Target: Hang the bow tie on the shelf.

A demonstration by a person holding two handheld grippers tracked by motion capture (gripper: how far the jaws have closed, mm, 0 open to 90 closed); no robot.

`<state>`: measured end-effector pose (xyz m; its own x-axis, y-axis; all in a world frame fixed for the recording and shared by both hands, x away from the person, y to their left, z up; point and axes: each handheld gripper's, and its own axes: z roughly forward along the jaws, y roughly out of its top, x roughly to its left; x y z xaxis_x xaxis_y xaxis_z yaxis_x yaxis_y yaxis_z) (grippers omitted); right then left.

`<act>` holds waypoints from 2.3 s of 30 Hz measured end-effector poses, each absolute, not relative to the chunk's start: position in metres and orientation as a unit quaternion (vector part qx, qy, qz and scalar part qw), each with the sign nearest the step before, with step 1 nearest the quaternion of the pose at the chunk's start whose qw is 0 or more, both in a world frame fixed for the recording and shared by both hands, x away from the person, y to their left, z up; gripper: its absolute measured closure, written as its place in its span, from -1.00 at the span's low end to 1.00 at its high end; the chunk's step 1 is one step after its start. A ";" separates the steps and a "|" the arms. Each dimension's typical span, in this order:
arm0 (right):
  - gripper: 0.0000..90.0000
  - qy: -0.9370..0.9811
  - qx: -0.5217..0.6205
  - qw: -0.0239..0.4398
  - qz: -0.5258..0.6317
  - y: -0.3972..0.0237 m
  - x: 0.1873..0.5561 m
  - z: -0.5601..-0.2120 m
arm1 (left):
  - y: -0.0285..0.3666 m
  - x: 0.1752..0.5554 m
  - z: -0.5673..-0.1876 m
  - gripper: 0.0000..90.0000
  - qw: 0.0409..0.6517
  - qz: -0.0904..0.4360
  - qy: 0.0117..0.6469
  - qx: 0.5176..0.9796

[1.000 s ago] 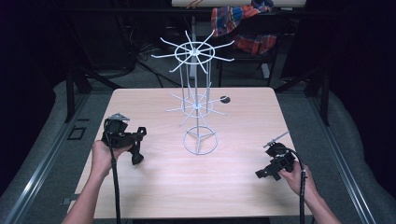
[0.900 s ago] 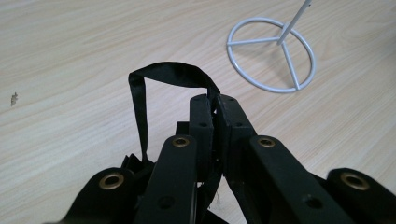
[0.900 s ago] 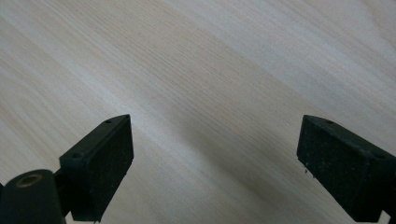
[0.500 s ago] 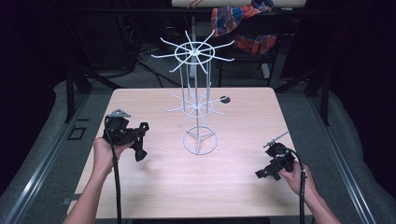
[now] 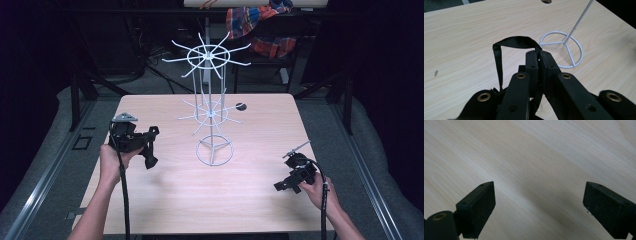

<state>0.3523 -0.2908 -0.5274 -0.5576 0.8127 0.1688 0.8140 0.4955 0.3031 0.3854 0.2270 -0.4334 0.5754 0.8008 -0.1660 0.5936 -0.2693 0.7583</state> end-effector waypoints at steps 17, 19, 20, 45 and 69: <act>-0.77 -0.865 -0.470 0.005 -0.173 -0.292 0.352 -0.526 | 0.226 0.385 -0.420 0.90 0.424 0.133 0.440 0.781; -0.77 -0.863 -0.472 0.004 -0.177 -0.291 0.352 -0.526 | 0.225 0.386 -0.417 0.90 0.426 0.132 0.439 0.780; -0.77 -0.863 -0.474 0.004 -0.178 -0.291 0.351 -0.526 | 0.224 0.387 -0.416 0.90 0.427 0.132 0.438 0.780; -0.76 -0.862 -0.474 0.006 -0.177 -0.291 0.352 -0.527 | 0.206 0.393 -0.391 0.90 0.457 0.125 0.418 0.775; -0.76 -0.862 -0.474 0.008 -0.182 -0.291 0.352 -0.527 | 0.179 0.405 -0.394 0.90 0.457 0.111 0.411 0.781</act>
